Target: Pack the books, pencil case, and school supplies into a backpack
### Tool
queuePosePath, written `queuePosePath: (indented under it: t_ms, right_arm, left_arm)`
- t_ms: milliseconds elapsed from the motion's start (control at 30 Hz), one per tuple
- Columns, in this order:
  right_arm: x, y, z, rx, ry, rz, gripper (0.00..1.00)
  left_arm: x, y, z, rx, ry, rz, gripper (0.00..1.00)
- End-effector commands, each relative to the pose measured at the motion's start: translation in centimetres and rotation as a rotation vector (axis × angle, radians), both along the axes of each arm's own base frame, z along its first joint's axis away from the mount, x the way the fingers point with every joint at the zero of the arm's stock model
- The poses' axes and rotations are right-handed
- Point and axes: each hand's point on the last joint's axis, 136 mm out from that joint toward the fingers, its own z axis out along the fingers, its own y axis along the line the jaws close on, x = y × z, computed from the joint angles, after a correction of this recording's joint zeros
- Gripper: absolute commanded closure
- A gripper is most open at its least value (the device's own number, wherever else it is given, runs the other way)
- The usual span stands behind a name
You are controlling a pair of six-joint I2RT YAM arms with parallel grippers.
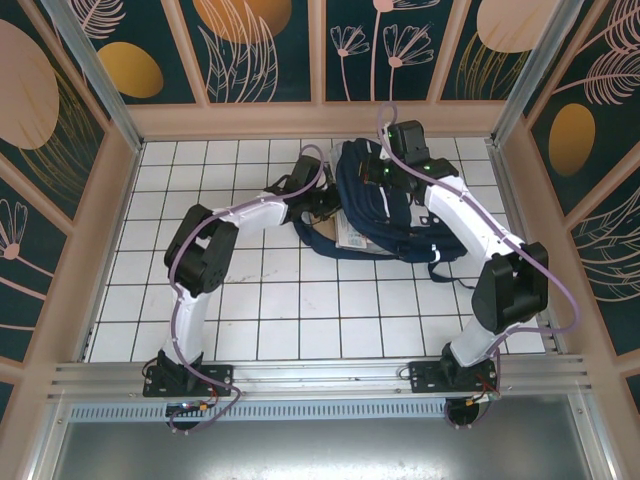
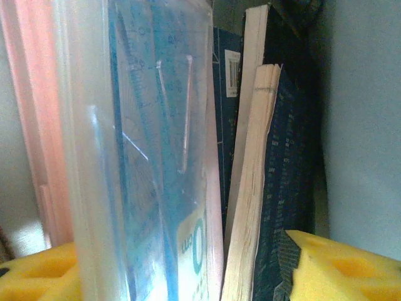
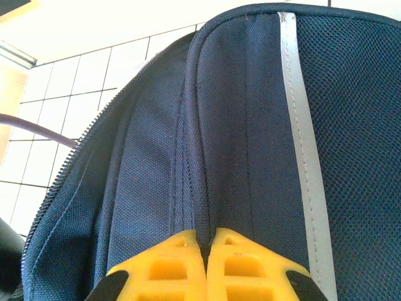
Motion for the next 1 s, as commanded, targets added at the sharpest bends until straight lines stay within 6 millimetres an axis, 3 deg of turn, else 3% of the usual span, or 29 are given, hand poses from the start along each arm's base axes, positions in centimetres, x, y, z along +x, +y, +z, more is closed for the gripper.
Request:
queuePosePath:
  t_ms: [0,233,433,600,767,800,967]
  right_arm:
    - [0.0,0.4,3.5,0.079,-0.097,0.011,1.0]
    - [-0.6,1.4,1.3,0.094,-0.05,0.039,1.0]
    - [-1.3,3.2,-1.0,0.09,-0.003,0.077,1.0]
    - [-1.7,3.9,-2.4,0.081,0.02,0.085,1.0]
    - [-2.3,4.6,-5.8,0.032,0.115,0.103,0.97]
    - [-2.7,4.9,-6.7,0.018,0.137,0.113,0.95]
    - [-4.1,5.8,-9.4,-0.031,0.191,0.123,0.64]
  left_arm:
    - [-0.3,2.5,1.2,0.12,-0.035,0.017,0.26]
    - [-1.1,7.2,0.9,0.212,-0.027,0.074,0.3]
    - [-2.0,11.3,-1.0,0.314,0.016,0.123,0.36]
    - [-2.7,12.0,-3.7,0.38,0.071,0.103,0.36]
    - [-0.9,12.9,-4.6,0.457,0.067,0.11,0.36]
    - [-0.4,13.2,-4.2,0.454,0.063,0.116,0.36]
    - [1.3,15.4,-2.4,0.489,0.014,0.144,0.35]
